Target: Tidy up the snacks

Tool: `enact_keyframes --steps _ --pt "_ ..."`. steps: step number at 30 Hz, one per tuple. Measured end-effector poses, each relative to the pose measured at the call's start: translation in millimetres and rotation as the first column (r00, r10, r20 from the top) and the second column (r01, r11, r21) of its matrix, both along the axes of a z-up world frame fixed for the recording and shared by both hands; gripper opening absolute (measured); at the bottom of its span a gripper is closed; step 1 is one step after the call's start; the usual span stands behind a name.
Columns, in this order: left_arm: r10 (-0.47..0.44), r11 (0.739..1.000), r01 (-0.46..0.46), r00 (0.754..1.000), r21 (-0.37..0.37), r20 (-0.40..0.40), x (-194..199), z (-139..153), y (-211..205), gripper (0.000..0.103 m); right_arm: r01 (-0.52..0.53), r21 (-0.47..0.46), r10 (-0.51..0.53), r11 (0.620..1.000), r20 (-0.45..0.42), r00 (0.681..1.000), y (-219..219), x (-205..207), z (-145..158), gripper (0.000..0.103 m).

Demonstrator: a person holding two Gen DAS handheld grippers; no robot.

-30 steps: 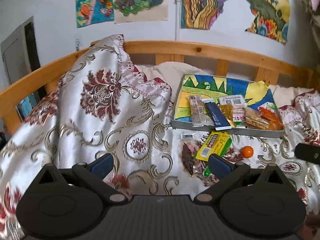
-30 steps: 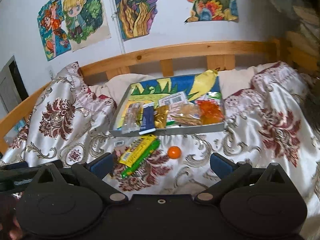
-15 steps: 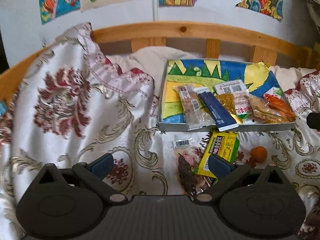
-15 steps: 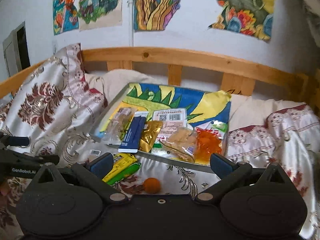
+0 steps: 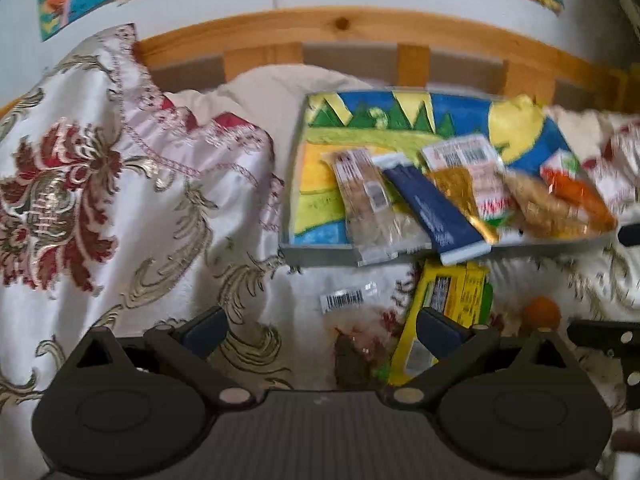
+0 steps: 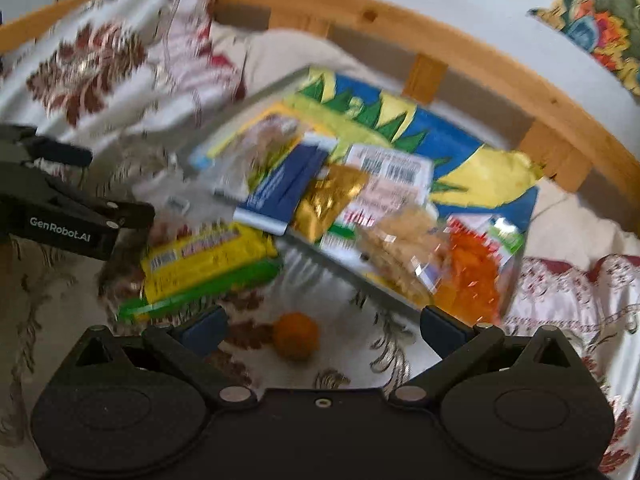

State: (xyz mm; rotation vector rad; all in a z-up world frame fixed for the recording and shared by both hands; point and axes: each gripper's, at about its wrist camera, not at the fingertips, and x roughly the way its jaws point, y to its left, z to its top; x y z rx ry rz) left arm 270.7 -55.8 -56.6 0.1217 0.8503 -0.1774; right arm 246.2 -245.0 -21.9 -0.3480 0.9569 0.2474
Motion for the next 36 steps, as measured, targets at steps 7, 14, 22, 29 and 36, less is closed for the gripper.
enact_keyframes --steps 7,14,22,29,36 --pt "-0.034 0.993 0.018 0.989 -0.117 -0.141 9 -27 13 0.102 0.025 -0.018 -0.026 1.000 -0.099 0.995 -7 5 -28 0.102" --pt "-0.048 0.998 0.038 0.975 -0.050 -0.217 18 -33 18 0.102 0.036 -0.036 -0.039 0.999 -0.099 0.994 -9 10 -38 0.102" --pt "-0.117 0.993 0.121 0.967 0.003 -0.228 15 -37 9 0.097 0.008 -0.004 -0.009 1.000 -0.139 0.990 -2 17 -51 0.094" --pt "-0.191 0.981 0.192 0.959 -0.015 -0.211 11 -32 2 0.072 0.030 0.057 -0.021 0.998 -0.146 0.989 -5 22 -54 0.083" --pt "-0.166 0.986 0.157 0.965 -0.061 -0.203 8 -30 6 0.058 0.022 0.127 -0.004 0.992 -0.143 0.990 -3 19 -57 0.065"
